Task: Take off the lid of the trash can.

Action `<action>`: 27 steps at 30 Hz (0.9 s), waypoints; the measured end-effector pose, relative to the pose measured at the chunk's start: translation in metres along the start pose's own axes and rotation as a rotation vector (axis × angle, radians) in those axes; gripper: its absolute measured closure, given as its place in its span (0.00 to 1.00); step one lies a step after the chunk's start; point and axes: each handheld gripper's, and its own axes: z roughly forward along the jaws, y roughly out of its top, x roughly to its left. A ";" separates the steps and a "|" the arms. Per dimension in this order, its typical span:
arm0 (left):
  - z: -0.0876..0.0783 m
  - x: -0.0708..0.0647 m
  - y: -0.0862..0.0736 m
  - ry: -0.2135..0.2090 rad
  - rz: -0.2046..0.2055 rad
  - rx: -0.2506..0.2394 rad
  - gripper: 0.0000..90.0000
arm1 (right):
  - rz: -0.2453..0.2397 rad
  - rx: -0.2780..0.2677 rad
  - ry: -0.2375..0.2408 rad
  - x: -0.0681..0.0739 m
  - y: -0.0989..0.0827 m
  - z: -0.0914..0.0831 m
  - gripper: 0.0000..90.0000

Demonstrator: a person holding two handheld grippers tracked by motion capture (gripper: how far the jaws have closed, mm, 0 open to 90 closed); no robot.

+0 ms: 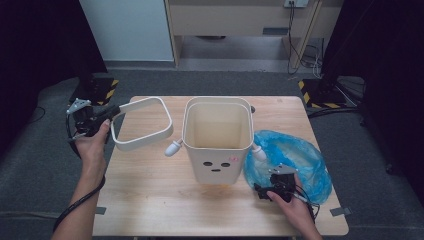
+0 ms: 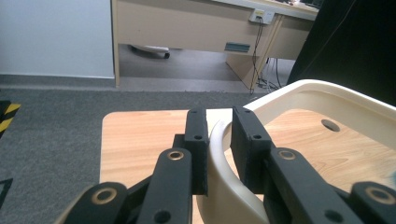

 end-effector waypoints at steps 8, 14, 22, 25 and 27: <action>0.003 0.007 -0.021 0.014 0.006 0.033 0.85 | 0.001 -0.001 -0.003 0.000 0.000 0.000 0.01; 0.007 0.011 -0.036 0.017 -0.004 0.059 0.85 | -0.001 -0.002 -0.005 0.000 0.000 0.000 0.01; 0.013 0.009 -0.057 0.023 0.017 0.104 0.85 | -0.001 -0.002 -0.005 0.000 0.000 0.000 0.01; 0.016 0.009 -0.065 0.022 0.017 0.122 0.85 | -0.001 -0.002 -0.005 0.000 0.000 0.000 0.01; 0.020 0.007 -0.072 0.015 0.026 0.147 0.85 | 0.000 -0.002 -0.005 0.000 0.000 0.000 0.01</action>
